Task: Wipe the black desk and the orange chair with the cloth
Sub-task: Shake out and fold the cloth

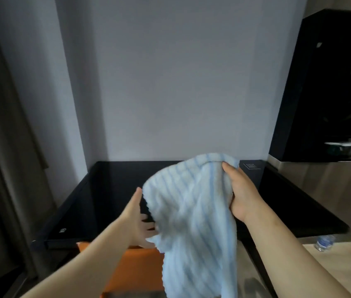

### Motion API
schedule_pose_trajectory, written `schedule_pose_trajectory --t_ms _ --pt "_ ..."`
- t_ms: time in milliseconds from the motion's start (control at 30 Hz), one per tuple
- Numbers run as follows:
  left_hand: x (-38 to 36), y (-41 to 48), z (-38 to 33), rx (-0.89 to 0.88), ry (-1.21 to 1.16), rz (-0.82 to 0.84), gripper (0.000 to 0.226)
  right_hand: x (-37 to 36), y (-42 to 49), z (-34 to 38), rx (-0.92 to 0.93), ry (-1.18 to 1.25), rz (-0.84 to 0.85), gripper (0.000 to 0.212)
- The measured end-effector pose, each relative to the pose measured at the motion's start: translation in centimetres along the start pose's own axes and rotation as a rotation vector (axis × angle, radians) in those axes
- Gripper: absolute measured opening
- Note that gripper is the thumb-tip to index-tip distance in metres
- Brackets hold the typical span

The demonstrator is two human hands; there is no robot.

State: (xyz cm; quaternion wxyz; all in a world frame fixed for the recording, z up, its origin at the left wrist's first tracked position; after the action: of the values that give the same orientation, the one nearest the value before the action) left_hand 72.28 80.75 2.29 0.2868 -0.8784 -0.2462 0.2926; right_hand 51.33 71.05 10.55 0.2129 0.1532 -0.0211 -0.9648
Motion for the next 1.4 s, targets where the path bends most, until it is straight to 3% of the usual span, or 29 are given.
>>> schedule_pose_trajectory --t_ms 67,133,200,300,400,467,567,700,800,900,1000,1100,1167,1267,1400 --pt "-1.9 0.1 1.4 0.031 0.1 0.173 0.081 0.7 -0.4 -0.1 -0.02 -0.055 0.012 0.018" --pt "-3.4 0.1 1.2 -0.06 0.171 0.174 0.052 1.8 -1.0 -0.1 -0.036 -0.091 -0.004 0.019" --pt "-4.8 0.1 1.2 -0.133 0.234 0.107 0.041 3.1 -1.6 0.2 -0.046 -0.109 -0.032 0.019" --pt "-7.0 0.2 2.5 -0.175 0.364 0.062 0.054 4.7 -2.5 1.2 -0.043 -0.093 -0.048 0.021" --pt "-9.7 1.0 5.8 0.047 0.33 0.252 0.068 6.3 -3.5 2.2 -0.048 -0.029 -0.061 0.022" --pt "-11.7 0.9 7.7 0.182 0.299 0.389 0.066 7.7 -4.1 2.5 -0.062 0.004 -0.073 0.023" --pt "-13.8 1.4 8.8 0.169 0.323 0.44 0.058 10.4 -5.0 2.5 -0.078 -0.025 -0.132 0.023" --pt "-15.8 2.6 8.3 0.146 0.39 0.375 0.029 14.8 -5.7 2.1 -0.072 -0.068 -0.318 0.019" --pt "-17.6 3.9 6.6 -0.001 0.389 0.37 0.022 18.1 -5.8 1.7 -0.037 -0.217 -0.549 0.014" --pt "-19.7 5.5 4.0 -0.167 0.449 0.413 0.03 20.9 -5.2 1.6 0.027 -0.376 -0.743 0.03" --pt "-22.2 7.1 1.9 -0.283 0.676 0.435 0.044 22.6 -3.6 2.1 0.136 -0.491 -0.849 0.058" --pt "-24.8 8.9 -0.6 -0.503 0.77 0.29 0.077 24.0 -0.8 2.6 0.135 -0.539 -0.808 0.051" --pt "-26.5 9.7 -2.0 -0.525 0.707 0.39 0.083 24.6 1.4 3.0 0.1 -0.576 -0.74 0.04" --pt "-28.7 11.0 -3.5 -0.545 0.862 0.596 0.056 25.0 4.5 4.6 0.069 -0.818 -0.562 0.039" --pt "-30.9 13.2 -6.2 -0.954 1.301 0.427 0.013 26.5 7.8 5.9 -0.111 -1.556 -0.336 0.023"
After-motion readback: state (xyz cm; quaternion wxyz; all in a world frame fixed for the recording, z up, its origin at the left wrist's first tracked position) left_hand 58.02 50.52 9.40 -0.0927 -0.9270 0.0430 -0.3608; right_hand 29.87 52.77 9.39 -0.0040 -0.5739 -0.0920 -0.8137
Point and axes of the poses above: each hand's wrist, its own y-axis towards the middle knuckle, its own x-axis out of the back of the hand, z = x × y, the point moved 3 cm from there along y, towards the middle knuckle, and after that the axes turned 5 degrees about -y, right-handed, at the moved point
